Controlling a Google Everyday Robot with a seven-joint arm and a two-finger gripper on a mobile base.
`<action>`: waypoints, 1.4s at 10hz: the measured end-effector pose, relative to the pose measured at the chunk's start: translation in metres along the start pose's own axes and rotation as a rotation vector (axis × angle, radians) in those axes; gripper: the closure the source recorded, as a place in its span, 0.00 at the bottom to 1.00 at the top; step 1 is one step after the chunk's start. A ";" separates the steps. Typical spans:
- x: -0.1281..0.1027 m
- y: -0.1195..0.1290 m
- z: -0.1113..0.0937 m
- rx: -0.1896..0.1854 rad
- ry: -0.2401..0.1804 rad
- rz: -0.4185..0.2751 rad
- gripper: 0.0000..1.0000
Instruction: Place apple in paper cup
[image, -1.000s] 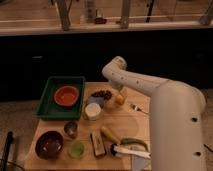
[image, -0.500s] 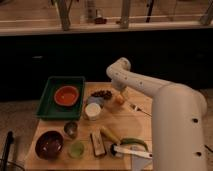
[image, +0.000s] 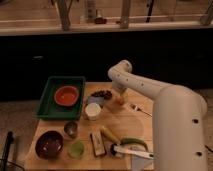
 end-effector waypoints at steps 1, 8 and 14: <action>0.000 0.002 0.002 0.002 0.001 0.008 0.42; 0.009 0.007 0.000 0.026 0.028 0.040 1.00; 0.004 -0.007 -0.032 0.125 -0.011 -0.004 1.00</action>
